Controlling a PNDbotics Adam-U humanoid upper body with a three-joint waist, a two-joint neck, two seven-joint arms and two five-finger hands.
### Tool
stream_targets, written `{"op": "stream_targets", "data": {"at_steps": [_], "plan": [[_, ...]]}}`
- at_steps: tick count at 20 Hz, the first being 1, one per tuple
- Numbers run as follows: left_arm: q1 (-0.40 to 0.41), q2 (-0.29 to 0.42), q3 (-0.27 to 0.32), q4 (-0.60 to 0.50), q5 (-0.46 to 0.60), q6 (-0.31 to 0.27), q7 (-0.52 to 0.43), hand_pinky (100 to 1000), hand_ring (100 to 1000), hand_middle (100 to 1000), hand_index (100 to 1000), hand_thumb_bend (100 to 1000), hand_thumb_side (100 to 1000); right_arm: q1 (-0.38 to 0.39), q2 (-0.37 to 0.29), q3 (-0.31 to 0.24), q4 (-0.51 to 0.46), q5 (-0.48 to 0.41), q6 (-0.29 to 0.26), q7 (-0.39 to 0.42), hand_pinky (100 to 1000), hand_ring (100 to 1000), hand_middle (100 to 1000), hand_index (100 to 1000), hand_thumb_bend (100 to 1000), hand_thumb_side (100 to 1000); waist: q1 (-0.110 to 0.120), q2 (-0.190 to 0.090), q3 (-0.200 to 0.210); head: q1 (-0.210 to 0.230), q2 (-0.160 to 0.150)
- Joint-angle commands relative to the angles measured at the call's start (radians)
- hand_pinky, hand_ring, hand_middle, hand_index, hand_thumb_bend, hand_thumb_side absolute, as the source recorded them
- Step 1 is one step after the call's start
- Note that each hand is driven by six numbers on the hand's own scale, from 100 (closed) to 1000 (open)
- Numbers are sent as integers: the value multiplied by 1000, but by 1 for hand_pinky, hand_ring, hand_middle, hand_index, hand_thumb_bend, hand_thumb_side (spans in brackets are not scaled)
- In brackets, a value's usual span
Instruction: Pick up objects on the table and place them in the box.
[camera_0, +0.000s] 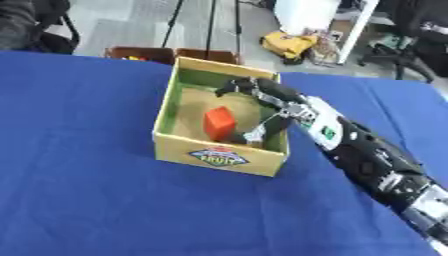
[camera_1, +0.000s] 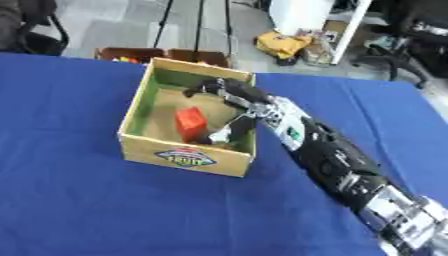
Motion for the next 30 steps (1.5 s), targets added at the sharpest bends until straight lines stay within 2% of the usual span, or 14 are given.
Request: {"op": "stream_targets", "data": {"at_steps": [1, 10, 15, 18, 22, 27, 30], "plan": [[2, 18, 11, -6, -4, -1, 6, 593, 558, 343, 679, 500, 1000, 0, -68, -11, -88, -116, 35, 6, 823, 820, 707, 882, 393, 487, 10, -29, -10, 6, -2], [16, 23, 17, 3, 1, 3, 13, 592, 559, 346, 678, 506, 1000, 30, -119, -34, -278, -381, 117, 75, 807, 802, 671, 862, 307, 365, 15, -63, -63, 19, -5], [28, 23, 33, 9, -4, 3, 27, 592, 562, 357, 678, 510, 1000, 77, -152, -58, -375, -467, 141, 92, 801, 797, 662, 860, 290, 341, 18, -72, -109, 54, -8], [36, 23, 48, 12, -9, 0, 45, 592, 562, 360, 678, 515, 1000, 123, -169, -79, -427, -488, 147, 93, 800, 795, 660, 861, 311, 351, 21, -70, -146, 92, -12], [41, 23, 57, 13, -15, -2, 58, 591, 563, 364, 677, 519, 1000, 200, -180, -107, -470, -481, 149, 80, 800, 795, 655, 860, 281, 361, 27, -65, -190, 133, -21], [51, 25, 63, 15, -27, -8, 67, 591, 565, 369, 677, 511, 1000, 288, -176, -129, -508, -460, 156, 58, 801, 796, 645, 857, 254, 389, 43, -55, -243, 174, -21], [55, 27, 64, 14, -30, -13, 70, 591, 567, 376, 677, 511, 1000, 326, -172, -140, -518, -453, 163, 47, 800, 795, 643, 856, 249, 401, 52, -50, -265, 184, -17]]}}
